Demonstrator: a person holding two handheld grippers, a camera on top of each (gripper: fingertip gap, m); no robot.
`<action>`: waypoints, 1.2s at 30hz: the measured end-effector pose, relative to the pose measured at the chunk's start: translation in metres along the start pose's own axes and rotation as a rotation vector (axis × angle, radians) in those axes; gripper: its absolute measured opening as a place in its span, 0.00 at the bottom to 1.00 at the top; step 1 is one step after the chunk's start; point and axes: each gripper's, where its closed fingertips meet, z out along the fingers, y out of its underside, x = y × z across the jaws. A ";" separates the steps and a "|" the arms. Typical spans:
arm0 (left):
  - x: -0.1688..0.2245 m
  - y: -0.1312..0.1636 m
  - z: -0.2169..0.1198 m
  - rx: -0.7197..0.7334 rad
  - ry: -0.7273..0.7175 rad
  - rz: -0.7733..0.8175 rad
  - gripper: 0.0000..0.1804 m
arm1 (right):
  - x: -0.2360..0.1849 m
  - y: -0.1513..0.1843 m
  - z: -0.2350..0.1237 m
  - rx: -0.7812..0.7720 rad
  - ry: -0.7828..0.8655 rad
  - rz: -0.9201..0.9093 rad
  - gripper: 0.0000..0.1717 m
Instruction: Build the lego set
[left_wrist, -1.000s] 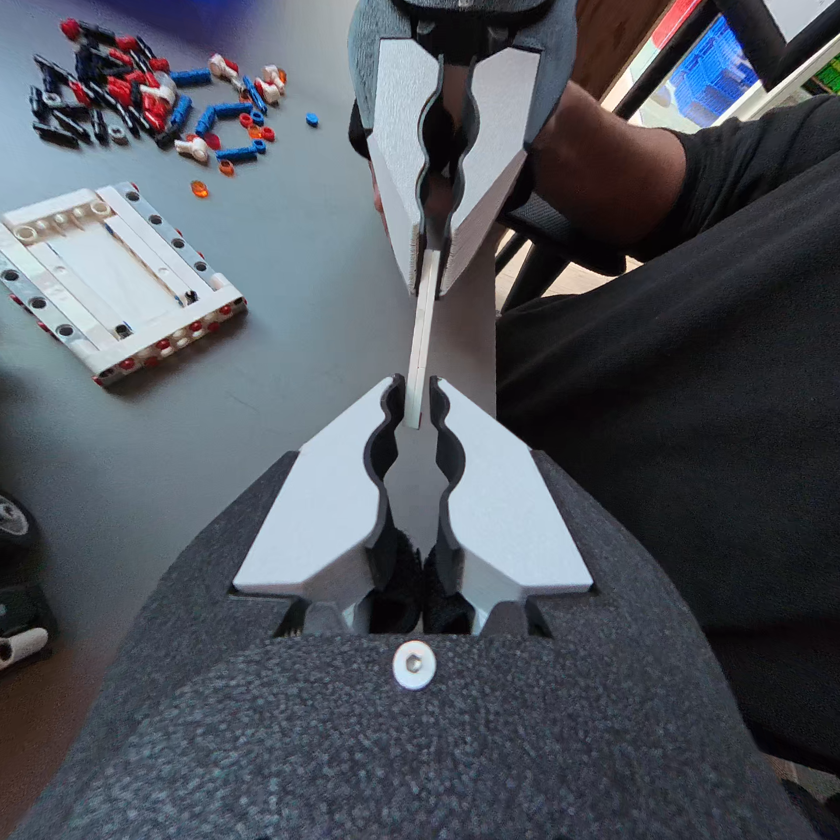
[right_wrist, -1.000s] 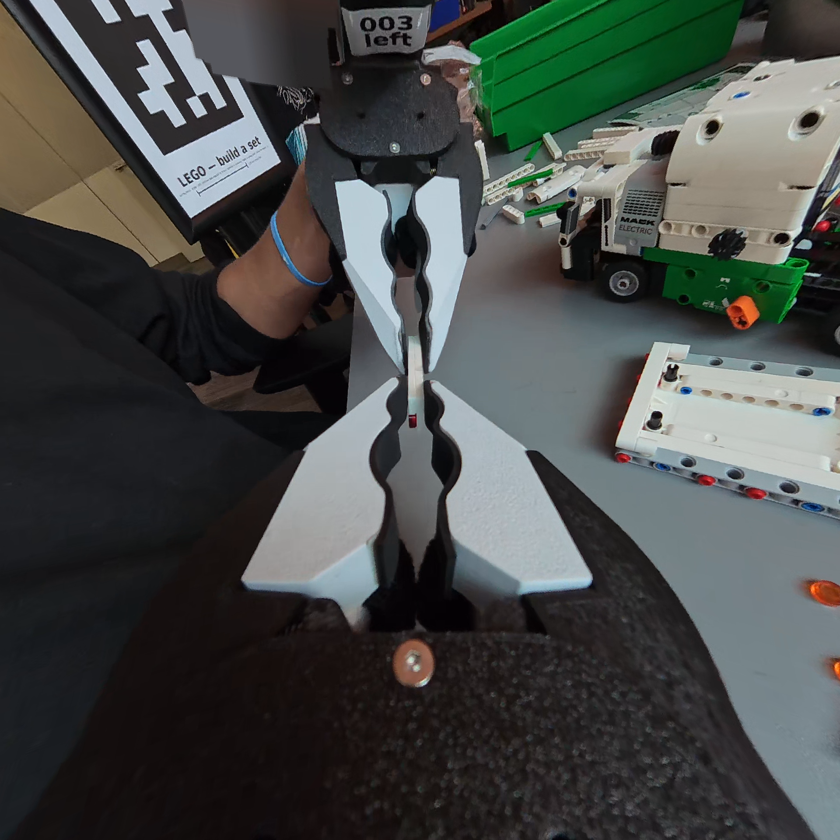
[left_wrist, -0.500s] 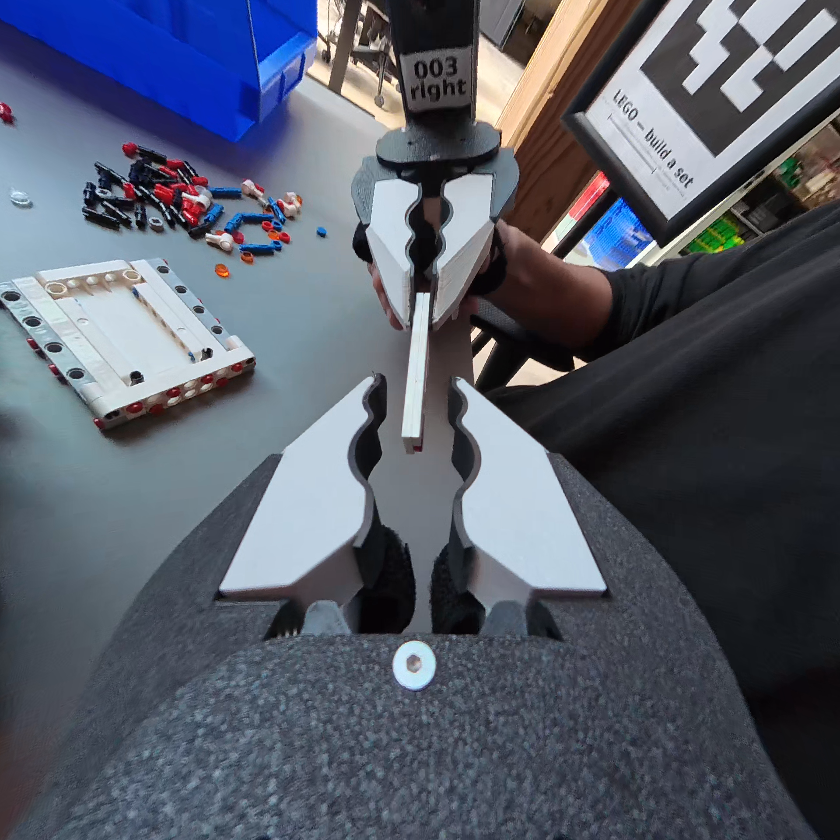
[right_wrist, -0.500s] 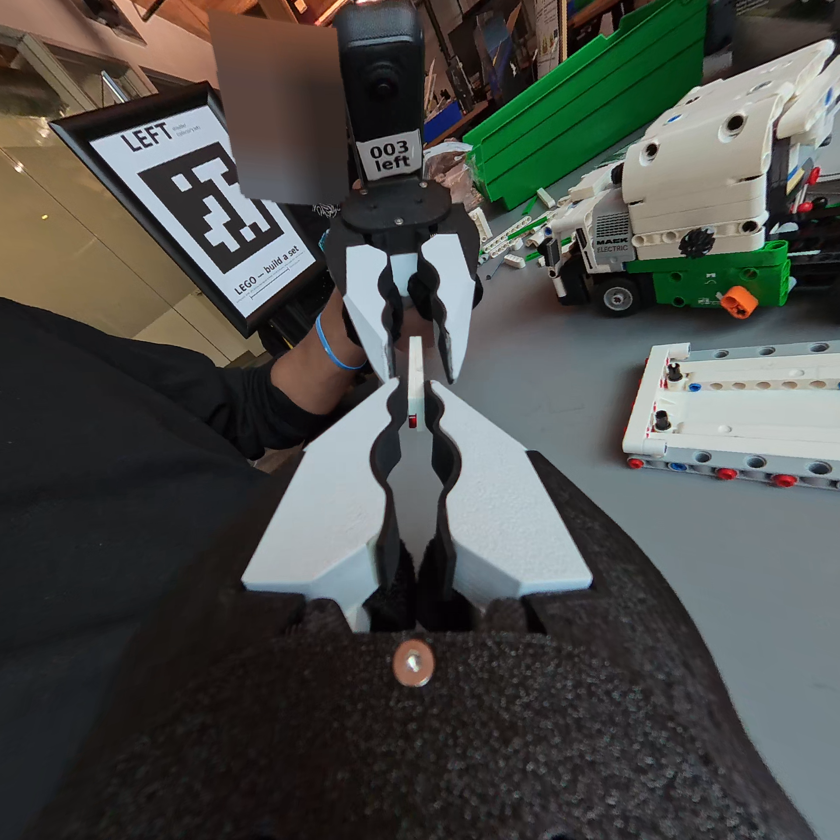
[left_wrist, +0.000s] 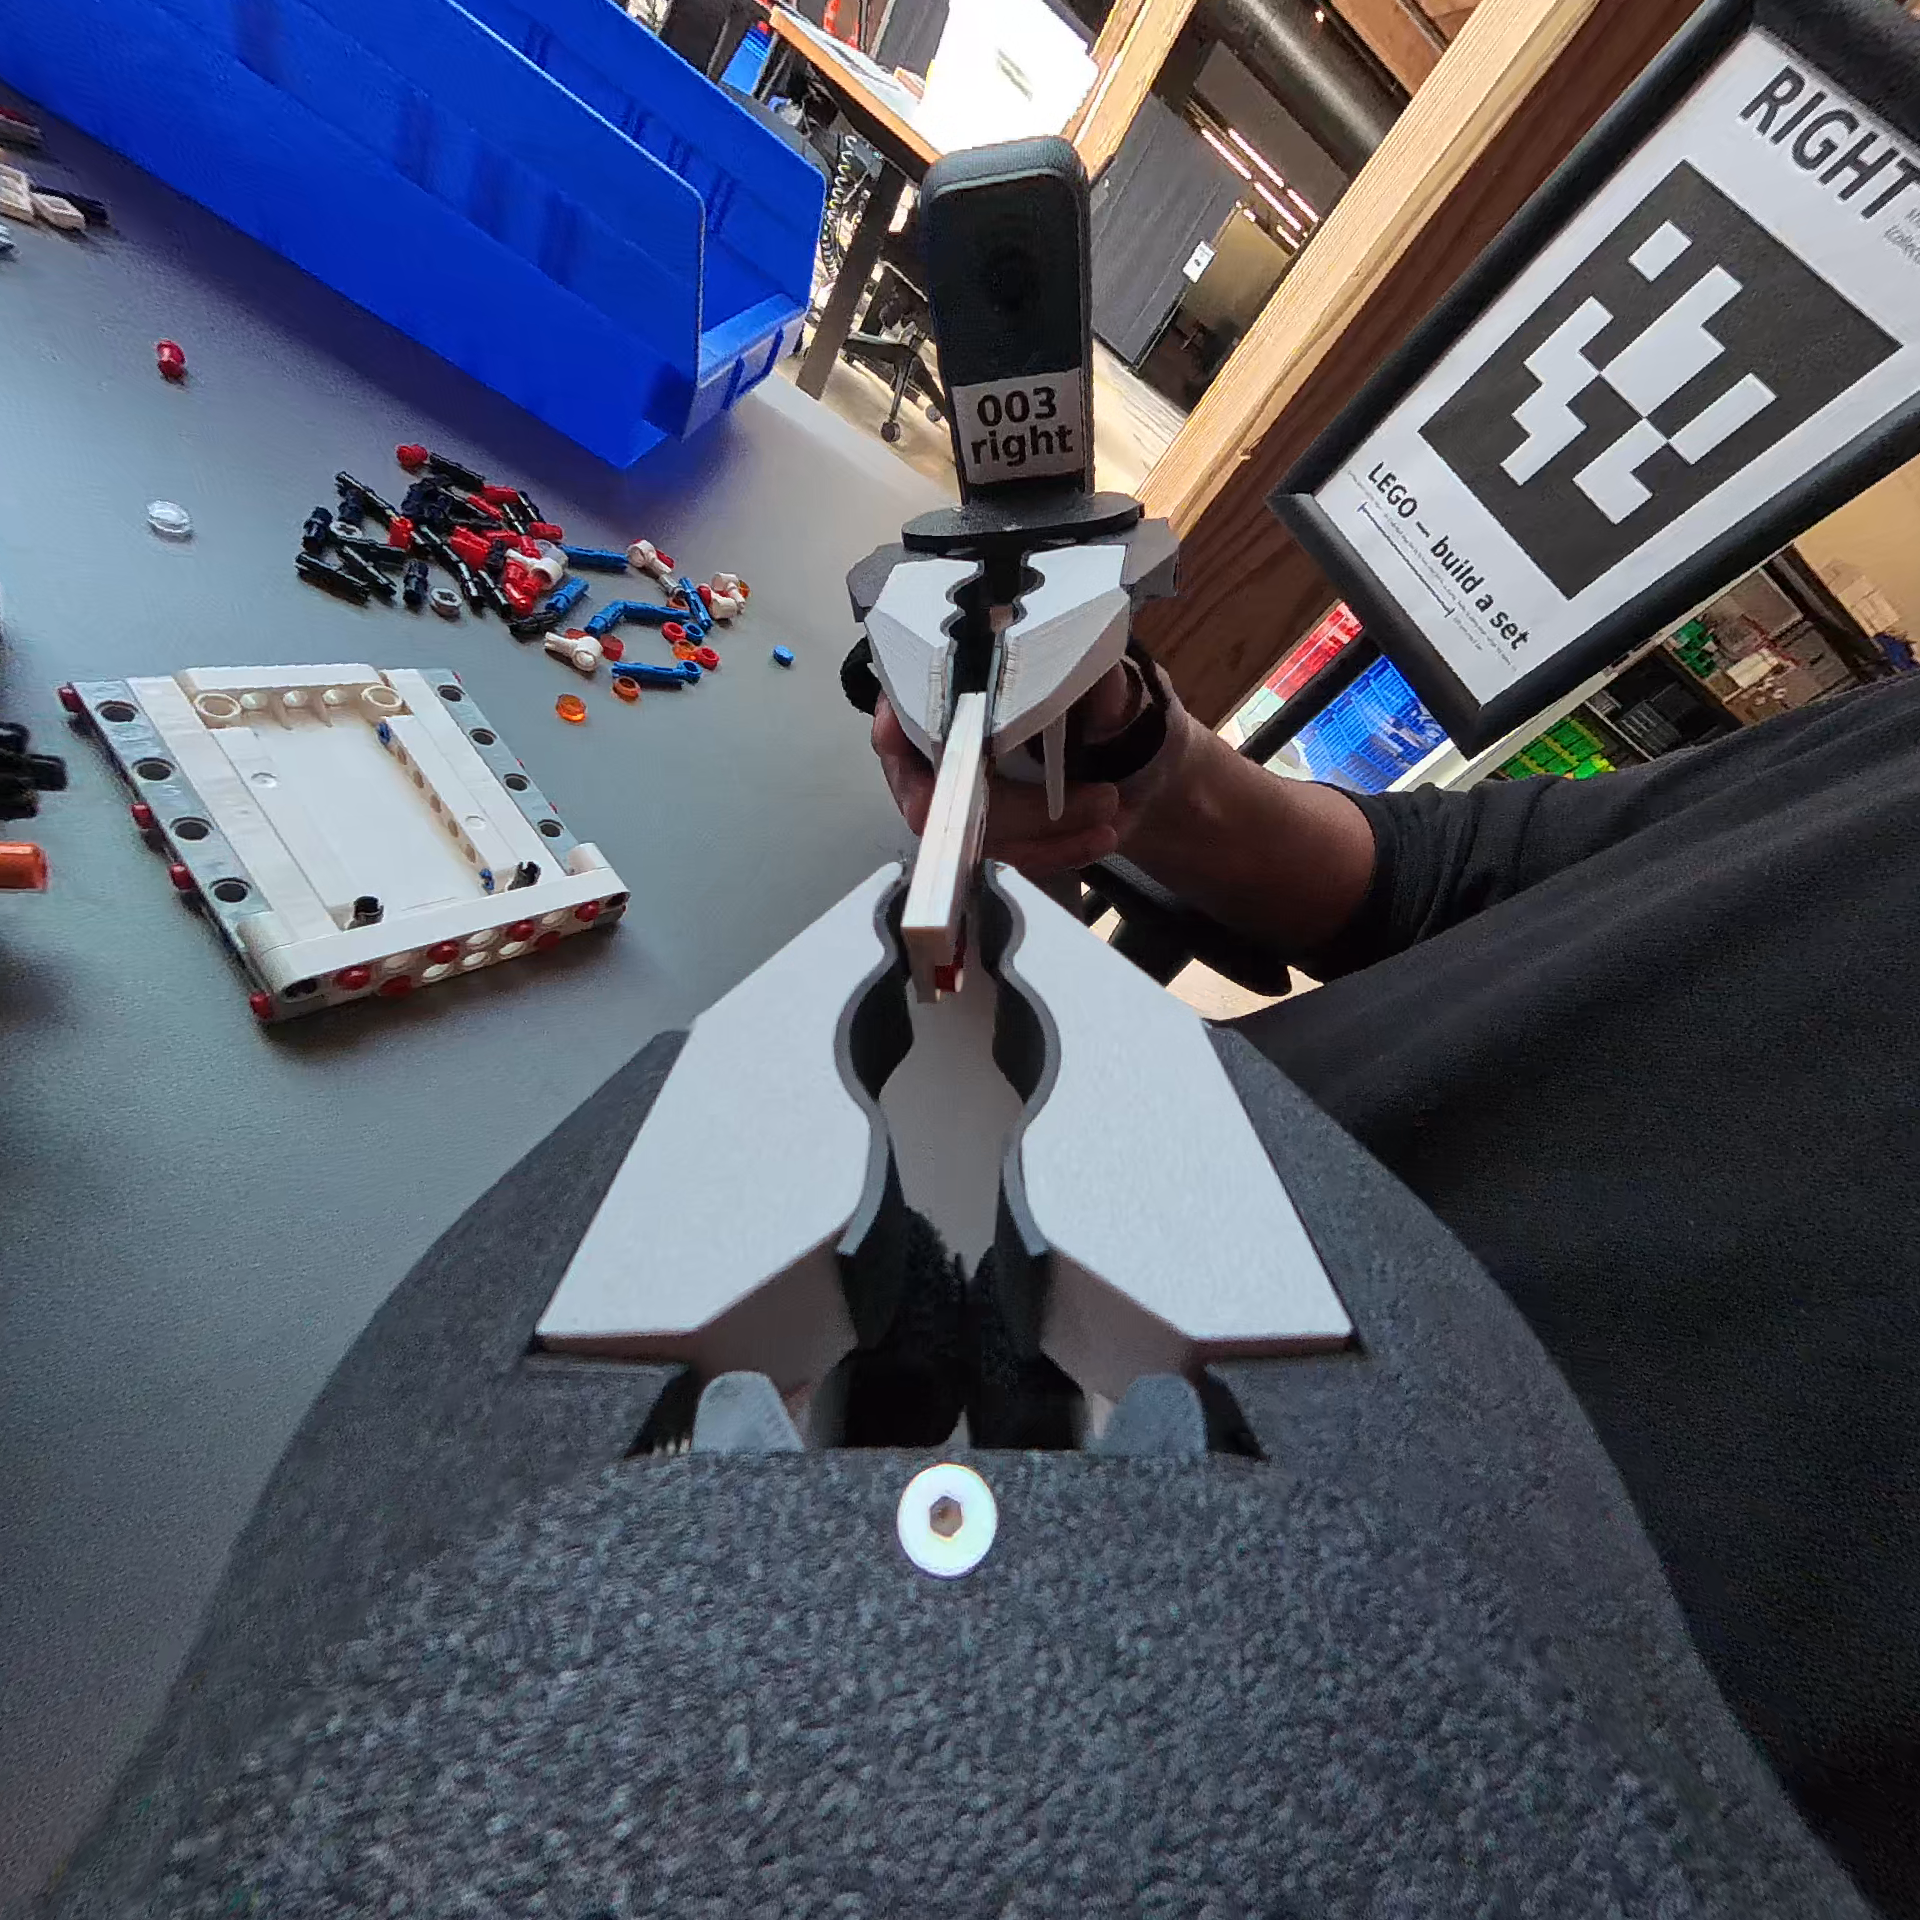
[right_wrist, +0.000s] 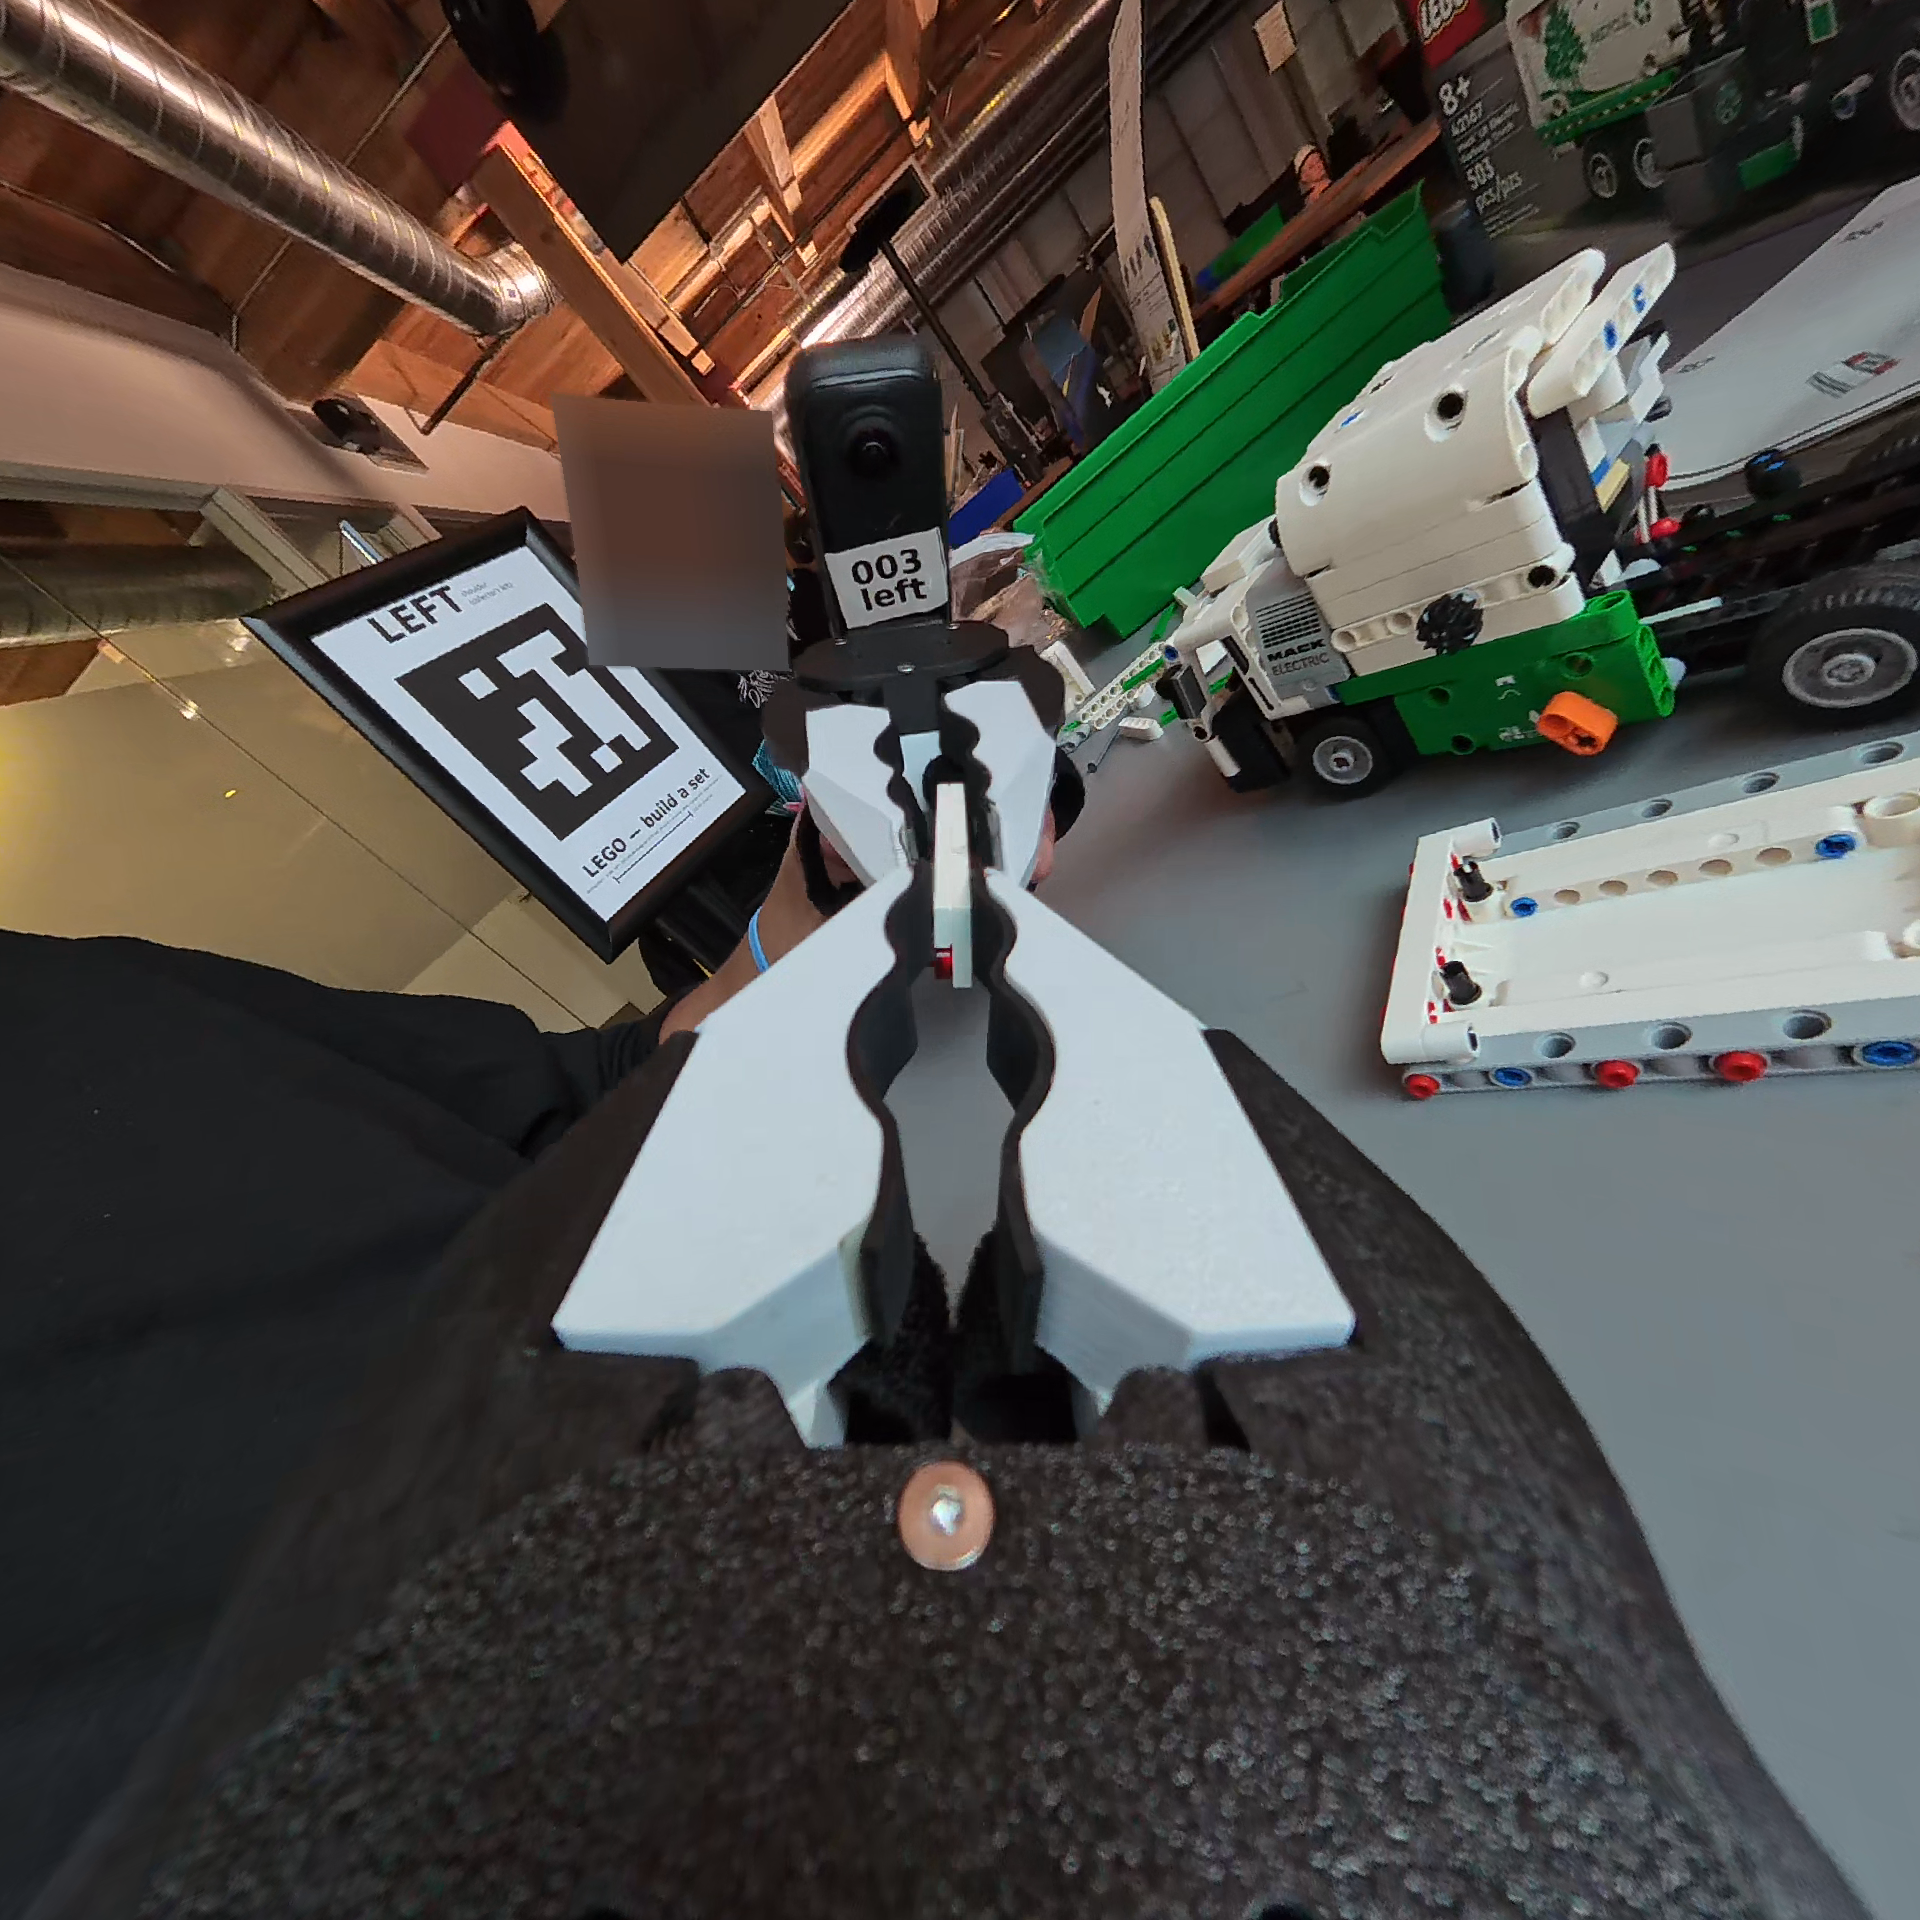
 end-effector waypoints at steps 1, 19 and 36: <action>0.000 0.000 0.001 0.000 -0.007 0.006 0.04 | 0.001 0.000 0.000 0.002 0.002 0.006 0.03; 0.014 -0.005 0.006 0.062 0.090 -0.188 0.03 | -0.009 0.009 0.005 -0.052 -0.054 -0.015 0.04; 0.015 0.001 -0.010 0.044 0.049 -0.013 0.03 | -0.013 0.017 0.007 -0.095 -0.041 -0.066 0.04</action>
